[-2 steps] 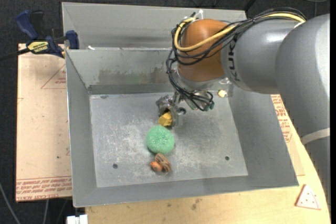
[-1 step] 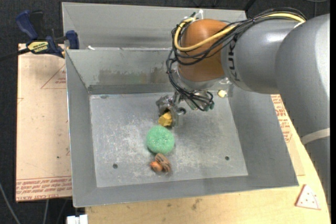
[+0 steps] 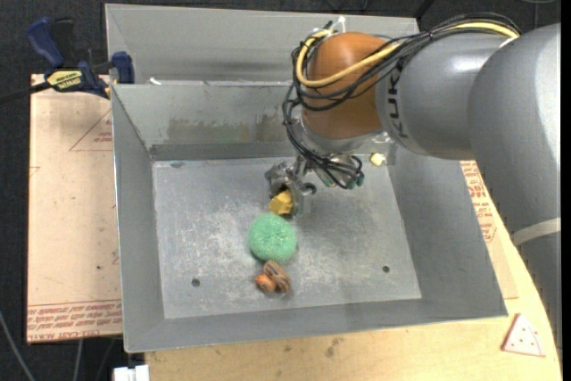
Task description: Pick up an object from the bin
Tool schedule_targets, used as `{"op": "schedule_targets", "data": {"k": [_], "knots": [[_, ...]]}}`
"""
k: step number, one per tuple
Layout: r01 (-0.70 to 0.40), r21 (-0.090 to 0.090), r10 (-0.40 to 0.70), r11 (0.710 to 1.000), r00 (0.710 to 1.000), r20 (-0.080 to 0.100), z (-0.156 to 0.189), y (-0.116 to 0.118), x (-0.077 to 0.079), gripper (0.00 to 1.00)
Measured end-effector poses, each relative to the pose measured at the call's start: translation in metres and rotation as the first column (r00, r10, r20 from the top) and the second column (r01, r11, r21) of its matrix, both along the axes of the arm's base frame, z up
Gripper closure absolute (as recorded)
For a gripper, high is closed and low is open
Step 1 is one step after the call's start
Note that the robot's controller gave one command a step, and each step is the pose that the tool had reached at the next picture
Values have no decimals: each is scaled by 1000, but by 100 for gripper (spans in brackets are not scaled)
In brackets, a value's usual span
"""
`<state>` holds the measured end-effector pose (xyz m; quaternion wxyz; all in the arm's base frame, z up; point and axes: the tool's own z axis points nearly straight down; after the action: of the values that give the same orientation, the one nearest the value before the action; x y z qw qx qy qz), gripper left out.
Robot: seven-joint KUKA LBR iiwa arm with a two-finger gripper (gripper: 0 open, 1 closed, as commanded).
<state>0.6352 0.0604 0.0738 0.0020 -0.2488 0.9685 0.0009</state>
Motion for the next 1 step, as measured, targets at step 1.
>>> {"op": "schedule_targets", "data": {"k": [1], "knots": [[0, 0, 0, 1000, 1000, 0, 0, 0, 0, 100]]}}
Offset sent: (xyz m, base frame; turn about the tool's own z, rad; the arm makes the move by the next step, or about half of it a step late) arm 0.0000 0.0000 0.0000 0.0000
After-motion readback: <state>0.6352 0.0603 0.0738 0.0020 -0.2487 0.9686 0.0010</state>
